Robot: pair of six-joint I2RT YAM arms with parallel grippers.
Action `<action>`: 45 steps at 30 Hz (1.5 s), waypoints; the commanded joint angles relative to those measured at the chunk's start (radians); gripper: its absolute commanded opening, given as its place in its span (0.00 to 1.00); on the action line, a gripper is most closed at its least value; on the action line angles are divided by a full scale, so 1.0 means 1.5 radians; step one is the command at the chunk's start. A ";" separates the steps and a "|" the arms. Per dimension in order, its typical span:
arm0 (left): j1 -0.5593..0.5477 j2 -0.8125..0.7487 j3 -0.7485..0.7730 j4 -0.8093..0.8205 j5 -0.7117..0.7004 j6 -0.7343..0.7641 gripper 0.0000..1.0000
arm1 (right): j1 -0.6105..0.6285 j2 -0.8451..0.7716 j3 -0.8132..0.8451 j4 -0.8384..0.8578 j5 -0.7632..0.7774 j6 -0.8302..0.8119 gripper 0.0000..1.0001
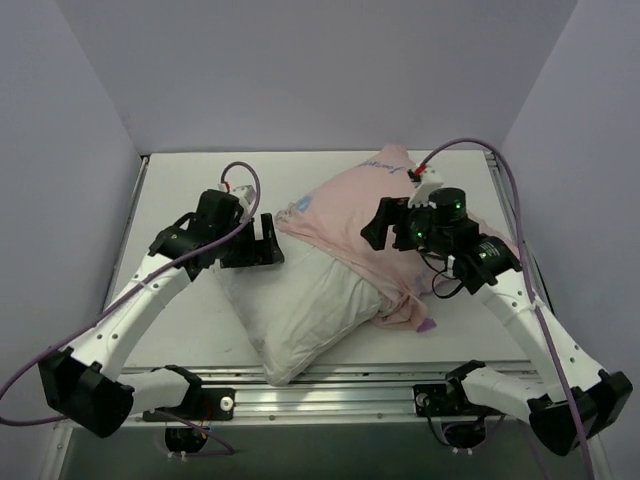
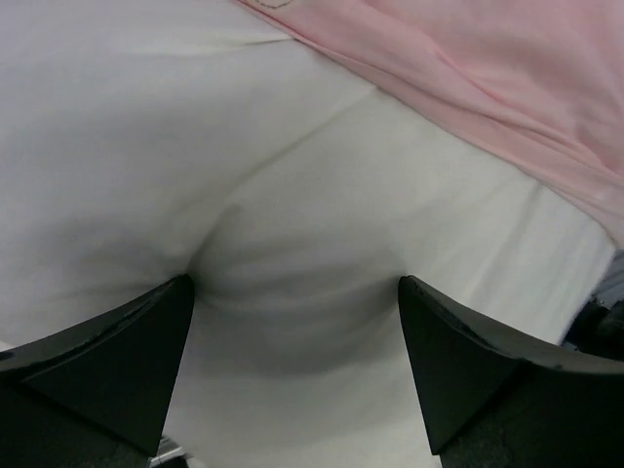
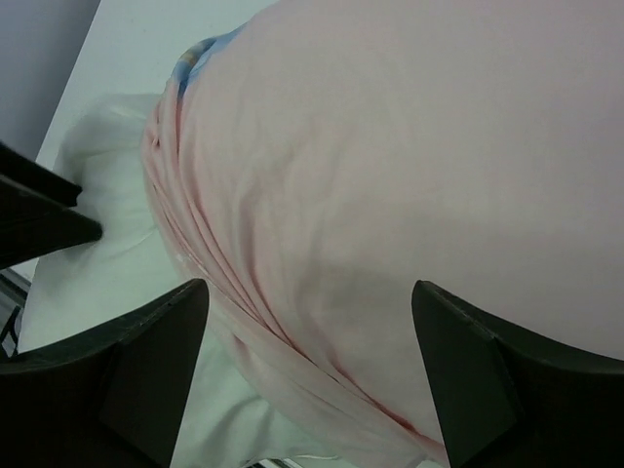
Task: Remove the pillowcase from the pillow
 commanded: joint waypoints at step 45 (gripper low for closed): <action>0.000 -0.410 -0.222 -0.051 -0.162 -0.164 0.02 | -0.087 0.542 0.514 0.009 0.290 -0.027 0.00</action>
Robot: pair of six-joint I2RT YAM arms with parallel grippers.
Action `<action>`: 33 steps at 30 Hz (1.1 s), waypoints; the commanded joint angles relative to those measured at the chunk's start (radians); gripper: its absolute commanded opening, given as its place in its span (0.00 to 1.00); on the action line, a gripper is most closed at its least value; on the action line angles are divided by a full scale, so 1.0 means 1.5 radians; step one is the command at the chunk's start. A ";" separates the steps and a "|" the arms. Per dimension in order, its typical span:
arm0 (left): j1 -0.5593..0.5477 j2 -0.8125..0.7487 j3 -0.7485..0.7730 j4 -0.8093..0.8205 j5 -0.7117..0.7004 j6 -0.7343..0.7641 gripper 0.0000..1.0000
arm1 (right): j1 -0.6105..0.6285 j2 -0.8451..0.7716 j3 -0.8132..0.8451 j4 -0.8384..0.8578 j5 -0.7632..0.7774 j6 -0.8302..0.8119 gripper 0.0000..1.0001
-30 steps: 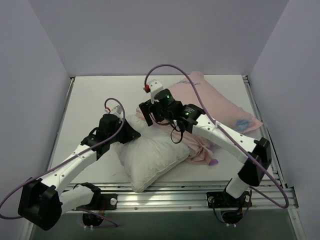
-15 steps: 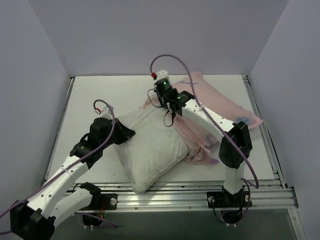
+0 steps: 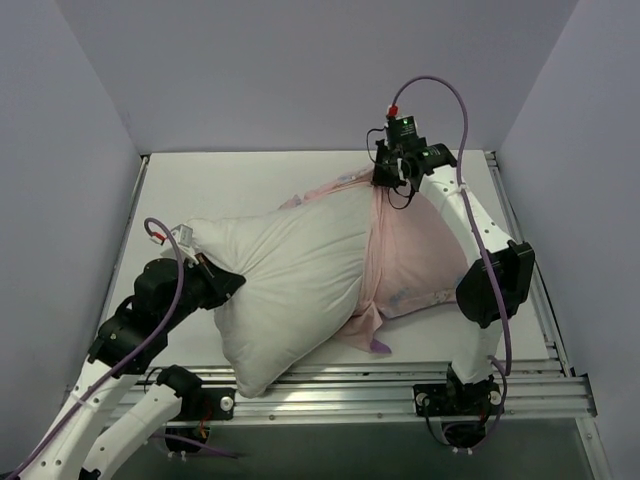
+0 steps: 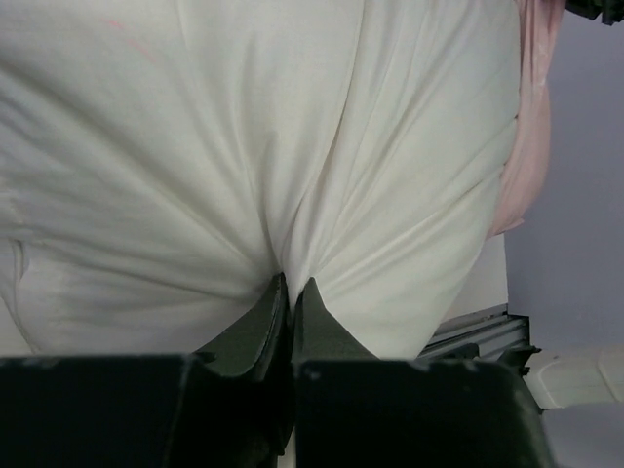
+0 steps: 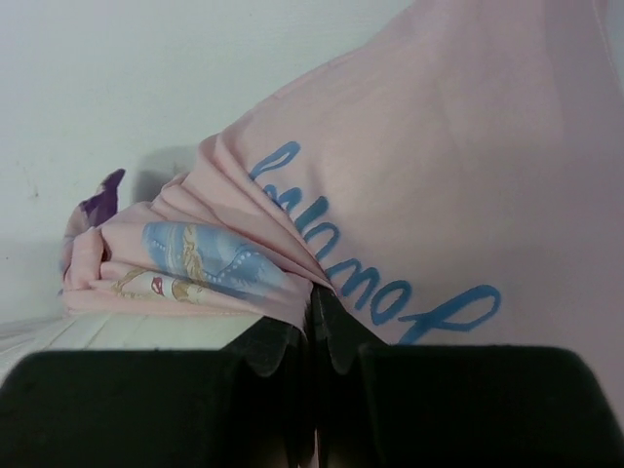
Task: Remove the pillowcase from the pillow
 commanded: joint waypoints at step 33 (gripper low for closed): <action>-0.507 0.507 0.136 0.263 -0.324 0.551 0.94 | 0.092 -0.653 -0.609 0.085 0.031 0.013 0.85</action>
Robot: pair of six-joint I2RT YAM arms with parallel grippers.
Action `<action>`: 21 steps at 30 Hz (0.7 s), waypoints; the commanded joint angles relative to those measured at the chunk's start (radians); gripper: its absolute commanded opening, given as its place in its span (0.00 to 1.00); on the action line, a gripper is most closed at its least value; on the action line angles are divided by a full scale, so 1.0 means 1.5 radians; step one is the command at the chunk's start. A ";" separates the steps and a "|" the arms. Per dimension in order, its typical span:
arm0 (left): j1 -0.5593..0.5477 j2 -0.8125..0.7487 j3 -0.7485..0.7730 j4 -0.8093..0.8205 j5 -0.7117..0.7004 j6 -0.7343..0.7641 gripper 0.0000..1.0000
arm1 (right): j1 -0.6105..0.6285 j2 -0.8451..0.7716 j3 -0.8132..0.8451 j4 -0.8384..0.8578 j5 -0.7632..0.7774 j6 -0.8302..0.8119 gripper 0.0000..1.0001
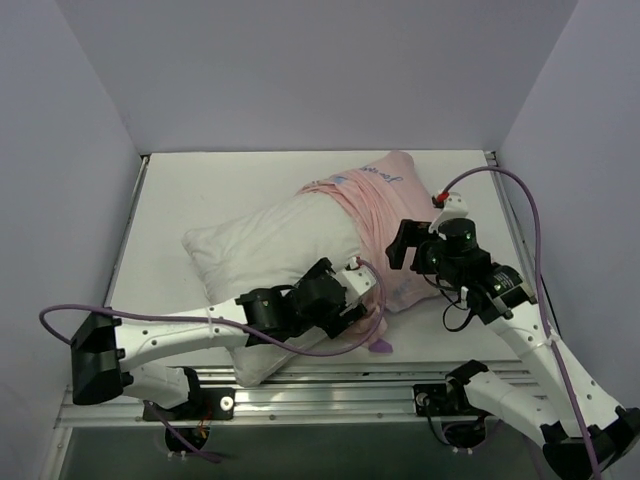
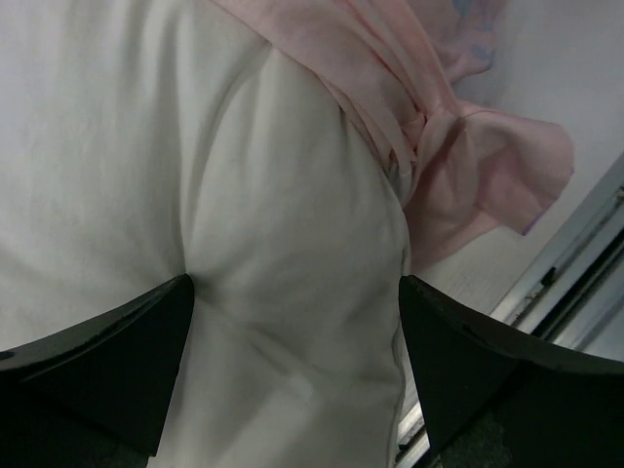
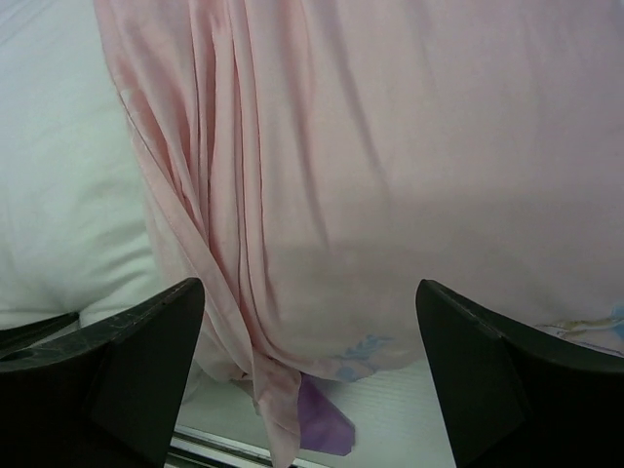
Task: Remove the pillowcase from the pillow
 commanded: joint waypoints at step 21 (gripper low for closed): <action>0.044 0.107 -0.013 0.137 -0.132 -0.101 0.02 | 0.046 -0.025 -0.219 0.121 -0.203 0.073 0.80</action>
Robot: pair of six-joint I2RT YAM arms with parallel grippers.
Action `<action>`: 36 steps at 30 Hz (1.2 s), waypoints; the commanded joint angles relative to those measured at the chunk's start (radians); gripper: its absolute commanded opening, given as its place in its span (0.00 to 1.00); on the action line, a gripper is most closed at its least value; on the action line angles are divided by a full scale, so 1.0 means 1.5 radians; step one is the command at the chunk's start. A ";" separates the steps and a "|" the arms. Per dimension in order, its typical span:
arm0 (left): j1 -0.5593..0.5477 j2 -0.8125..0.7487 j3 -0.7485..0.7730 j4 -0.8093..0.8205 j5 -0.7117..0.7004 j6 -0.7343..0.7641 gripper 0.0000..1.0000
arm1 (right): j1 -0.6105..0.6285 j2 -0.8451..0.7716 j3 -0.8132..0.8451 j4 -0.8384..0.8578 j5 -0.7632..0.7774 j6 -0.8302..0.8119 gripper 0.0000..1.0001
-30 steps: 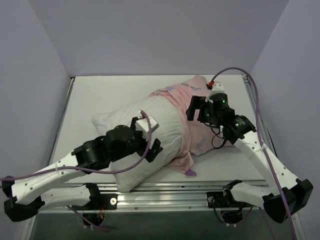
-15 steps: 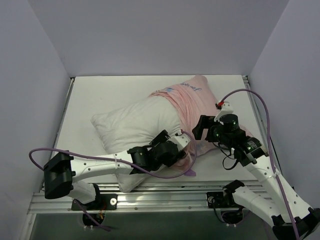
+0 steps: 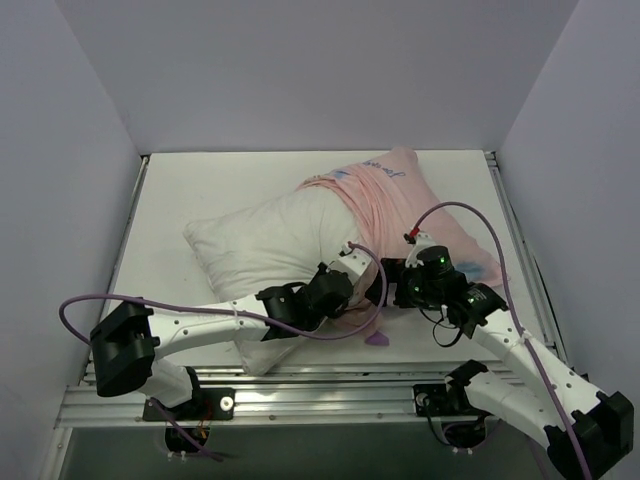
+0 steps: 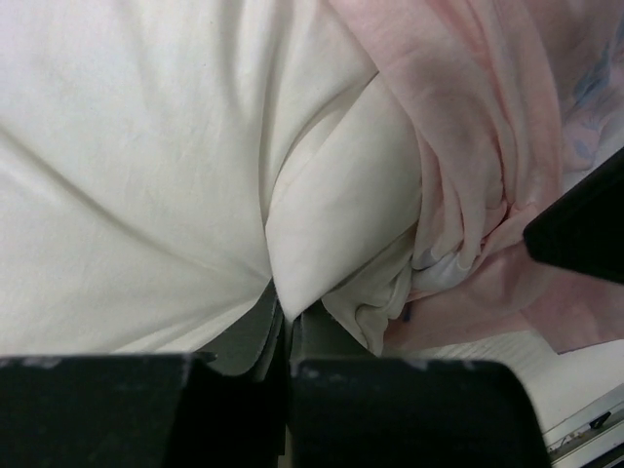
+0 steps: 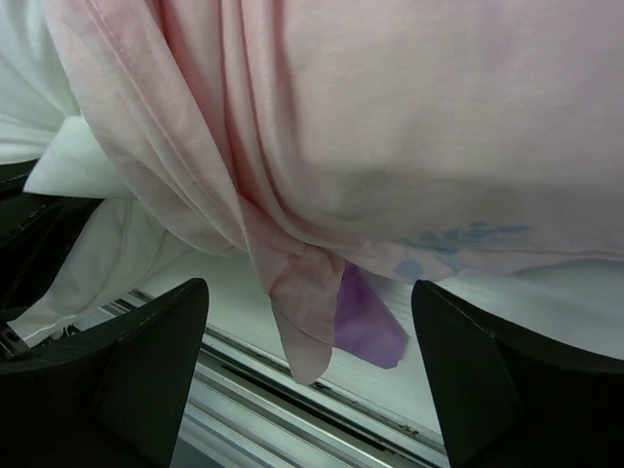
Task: Remove the pillowcase from the pillow
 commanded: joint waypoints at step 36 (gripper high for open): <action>0.165 -0.304 0.080 -0.443 -0.085 -0.165 0.02 | -0.425 0.135 0.181 0.109 0.032 0.137 0.00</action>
